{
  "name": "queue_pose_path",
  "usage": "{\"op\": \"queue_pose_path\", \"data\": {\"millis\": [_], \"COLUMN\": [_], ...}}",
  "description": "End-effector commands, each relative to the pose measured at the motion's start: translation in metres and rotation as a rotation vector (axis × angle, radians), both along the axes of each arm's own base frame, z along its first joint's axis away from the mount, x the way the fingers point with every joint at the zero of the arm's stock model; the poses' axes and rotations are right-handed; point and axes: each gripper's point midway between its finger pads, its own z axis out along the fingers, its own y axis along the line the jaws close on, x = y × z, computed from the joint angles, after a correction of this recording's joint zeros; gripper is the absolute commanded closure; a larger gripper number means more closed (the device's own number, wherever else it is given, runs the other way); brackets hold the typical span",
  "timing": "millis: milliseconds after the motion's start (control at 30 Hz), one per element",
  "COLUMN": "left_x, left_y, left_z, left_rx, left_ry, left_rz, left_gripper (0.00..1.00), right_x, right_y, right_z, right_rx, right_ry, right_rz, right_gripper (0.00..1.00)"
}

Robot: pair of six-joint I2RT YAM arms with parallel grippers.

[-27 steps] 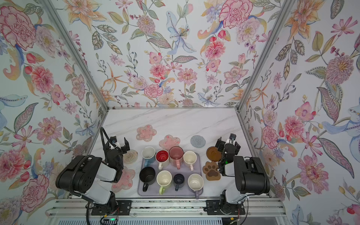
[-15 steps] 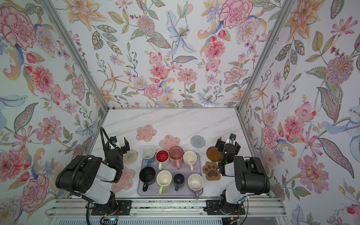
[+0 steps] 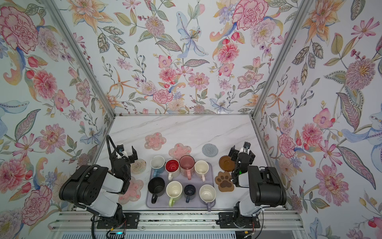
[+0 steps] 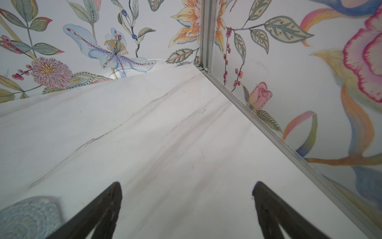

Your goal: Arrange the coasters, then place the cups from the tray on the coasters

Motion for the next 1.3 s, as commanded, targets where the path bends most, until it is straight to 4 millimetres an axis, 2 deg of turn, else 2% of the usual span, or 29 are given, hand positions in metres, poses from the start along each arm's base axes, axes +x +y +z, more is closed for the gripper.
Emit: {"op": "queue_pose_path", "data": {"millis": [0, 133, 267, 667, 800, 900, 967, 1067, 1100, 1133, 1200, 1267], "left_x": [0.002, 0.003, 0.015, 0.014, 0.015, 0.011, 0.019, 0.020, 0.015, 0.005, -0.002, -0.008], "left_y": [0.003, 0.003, 0.007, 0.011, 0.010, 0.006, 0.005, 0.017, 0.021, 0.025, 0.013, -0.002], "left_z": [0.005, 0.005, -0.002, -0.007, -0.003, 0.017, 0.045, 0.103, 0.129, 0.144, 0.164, 0.174], "left_rx": [0.013, 0.012, -0.021, -0.040, -0.037, -0.026, -0.015, -0.207, -0.308, -0.390, -0.380, -0.358], "left_ry": [-0.018, -0.018, 0.037, 0.055, 0.037, 0.013, 0.026, -0.007, -0.063, -0.084, -0.105, -0.122], "left_rz": [0.022, 0.021, 0.010, 0.016, 0.011, -0.009, 0.011, 0.128, 0.166, 0.196, 0.094, -0.032], "left_gripper": [0.01, 0.01, 0.01, 0.01, 0.01, 0.01, 0.01, 0.01, 0.01, 0.01, 0.01, 0.01], "right_x": [0.004, 0.003, 0.003, 0.003, 0.004, 0.008, 0.011, 0.017, 0.019, 0.018, 0.013, 0.007], "right_y": [-0.003, -0.003, -0.003, -0.003, -0.004, -0.006, -0.013, -0.011, -0.005, 0.004, 0.015, 0.023], "right_z": [0.010, 0.009, 0.009, 0.009, 0.014, 0.034, 0.056, 0.098, 0.110, 0.119, 0.133, 0.145], "right_rx": [0.010, 0.009, 0.010, 0.009, 0.007, 0.004, 0.033, 0.160, 0.233, 0.306, 0.422, 0.485], "right_ry": [-0.028, -0.027, -0.027, -0.028, -0.035, 0.012, 0.035, -0.006, -0.034, -0.058, -0.133, -0.213], "right_rz": [-0.014, -0.014, -0.014, -0.015, -0.026, -0.036, -0.093, -0.115, -0.091, -0.050, 0.053, 0.149], "right_gripper": [0.01, 0.01, 0.01, 0.01, 0.01, 0.01, 0.01, 0.01, 0.01, 0.01, 0.01, 0.01]}}
